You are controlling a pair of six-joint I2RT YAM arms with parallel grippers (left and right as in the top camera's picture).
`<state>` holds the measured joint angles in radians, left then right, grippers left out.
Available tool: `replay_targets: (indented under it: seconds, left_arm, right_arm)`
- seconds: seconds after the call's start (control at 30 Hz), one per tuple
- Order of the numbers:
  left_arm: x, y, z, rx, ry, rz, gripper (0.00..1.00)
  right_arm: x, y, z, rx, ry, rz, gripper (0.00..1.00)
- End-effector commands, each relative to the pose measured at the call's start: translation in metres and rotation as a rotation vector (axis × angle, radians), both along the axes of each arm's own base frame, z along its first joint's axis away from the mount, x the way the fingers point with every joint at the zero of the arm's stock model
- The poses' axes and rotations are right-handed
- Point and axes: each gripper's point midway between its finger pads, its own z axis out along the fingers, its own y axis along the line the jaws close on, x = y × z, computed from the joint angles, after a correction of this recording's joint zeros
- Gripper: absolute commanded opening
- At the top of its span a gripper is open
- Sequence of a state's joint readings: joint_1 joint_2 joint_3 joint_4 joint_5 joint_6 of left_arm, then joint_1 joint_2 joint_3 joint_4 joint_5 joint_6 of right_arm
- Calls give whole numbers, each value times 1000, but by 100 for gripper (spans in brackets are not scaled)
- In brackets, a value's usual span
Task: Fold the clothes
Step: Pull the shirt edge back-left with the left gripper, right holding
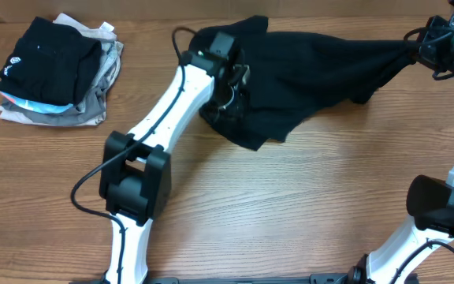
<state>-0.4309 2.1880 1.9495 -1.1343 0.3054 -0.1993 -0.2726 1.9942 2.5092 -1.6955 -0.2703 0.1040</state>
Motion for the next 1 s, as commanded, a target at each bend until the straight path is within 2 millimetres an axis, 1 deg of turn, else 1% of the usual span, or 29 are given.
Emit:
replay_targets:
  seconds: [0.0,0.1,0.2,0.27,0.3,0.33,0.43,0.53,0.63,0.67,0.8,0.83,0.9,0.97]
  left_arm:
    - [19,20,61,-11,-138,-3,4]
    - [25,43,95,-18,-167,46,4]
    - [28,67,123,-21,-200,85,4]
    - [27,83,140,-19,-223,106,4]
    - [25,96,151,-10,-237,121,4]
    - [22,104,157,1,-243,137,4]
    - [14,121,170,9,-256,150,4]
    - [6,136,182,15,-267,166,4]
    - [0,147,188,29,-271,187,4]
    - [-1,150,188,38,-269,192,4]
    - [-11,158,184,81,-237,187,4]
    - [-17,159,182,90,-215,172,4]
    - [-22,160,180,95,-193,166,4]
    - [-26,160,178,100,-178,159,4]
  right_arm:
    - [-8,2,20,-8,-53,1,4]
    - [-14,4,31,-12,-82,2,4]
    - [-24,7,47,-24,-123,2,4]
    - [-31,9,59,-33,-153,2,4]
    - [-37,11,67,-39,-176,2,4]
    - [-41,12,72,-43,-190,2,4]
    - [-51,15,84,-52,-223,2,4]
    - [-64,18,85,-49,-217,0,4]
    - [-76,22,71,-34,-163,0,4]
    - [-81,23,62,-26,-134,0,4]
    - [-99,27,21,6,7,-1,4]
    - [-108,30,1,24,73,-2,4]
    - [-119,33,-18,43,140,-2,4]
    - [-129,36,-33,57,191,-2,4]
